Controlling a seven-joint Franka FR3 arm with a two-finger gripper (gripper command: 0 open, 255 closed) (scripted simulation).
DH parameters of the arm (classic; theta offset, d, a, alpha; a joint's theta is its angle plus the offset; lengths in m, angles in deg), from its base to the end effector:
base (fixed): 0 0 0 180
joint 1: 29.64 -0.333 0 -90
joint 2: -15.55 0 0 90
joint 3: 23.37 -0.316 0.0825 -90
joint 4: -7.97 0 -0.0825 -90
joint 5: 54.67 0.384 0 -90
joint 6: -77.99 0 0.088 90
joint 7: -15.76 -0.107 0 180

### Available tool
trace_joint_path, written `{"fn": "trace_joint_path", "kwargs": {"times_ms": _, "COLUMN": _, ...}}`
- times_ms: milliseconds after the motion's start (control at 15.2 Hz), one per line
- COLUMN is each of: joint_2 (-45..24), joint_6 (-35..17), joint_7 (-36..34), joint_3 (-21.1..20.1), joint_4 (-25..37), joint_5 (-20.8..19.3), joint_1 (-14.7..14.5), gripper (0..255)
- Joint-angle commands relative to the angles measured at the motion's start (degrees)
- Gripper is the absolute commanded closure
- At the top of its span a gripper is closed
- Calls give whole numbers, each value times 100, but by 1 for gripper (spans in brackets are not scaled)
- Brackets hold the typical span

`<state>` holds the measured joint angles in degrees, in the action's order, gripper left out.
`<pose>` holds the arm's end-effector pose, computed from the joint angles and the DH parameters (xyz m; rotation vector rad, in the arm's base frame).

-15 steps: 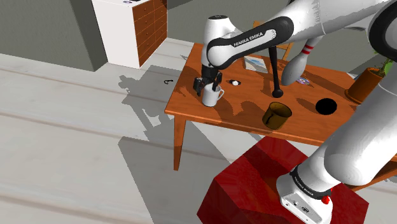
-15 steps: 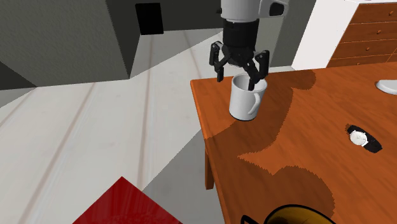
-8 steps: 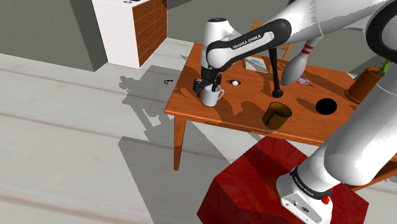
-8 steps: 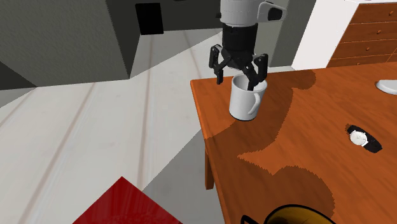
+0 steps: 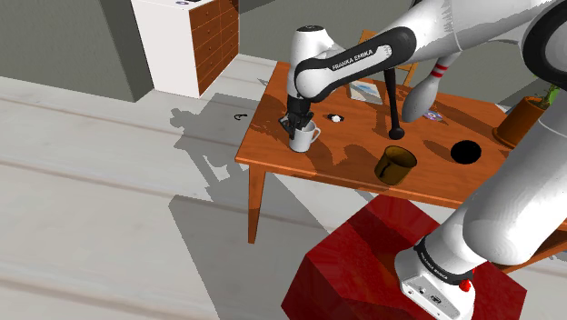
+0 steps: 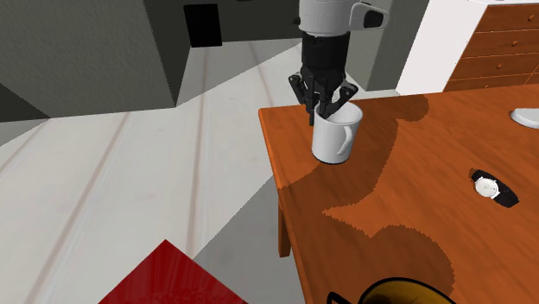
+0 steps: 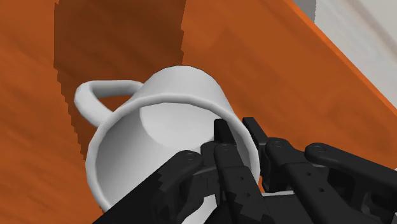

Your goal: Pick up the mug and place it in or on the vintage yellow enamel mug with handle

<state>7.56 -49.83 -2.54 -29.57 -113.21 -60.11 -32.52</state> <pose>0.5545 0.0849 0.3474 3.0746 -0.1580 -0.0118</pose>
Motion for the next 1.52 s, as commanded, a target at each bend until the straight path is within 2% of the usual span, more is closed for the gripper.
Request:
{"fn": "trace_joint_path", "kwargs": {"times_ms": 0, "joint_2": 0, "joint_6": 0, "joint_7": 0, "joint_3": 0, "joint_4": 0, "joint_5": 0, "joint_1": 0, "gripper": 255}}
{"fn": "trace_joint_path", "kwargs": {"times_ms": 198, "joint_2": -1, "joint_6": -1, "joint_7": 0, "joint_3": 0, "joint_4": 0, "joint_5": 0, "joint_1": 0, "gripper": 255}}
{"fn": "trace_joint_path", "kwargs": {"times_ms": 1452, "joint_2": 609, "joint_6": 1373, "joint_7": 156, "joint_3": -17, "joint_4": 773, "joint_5": 145, "joint_1": 6, "gripper": 255}}
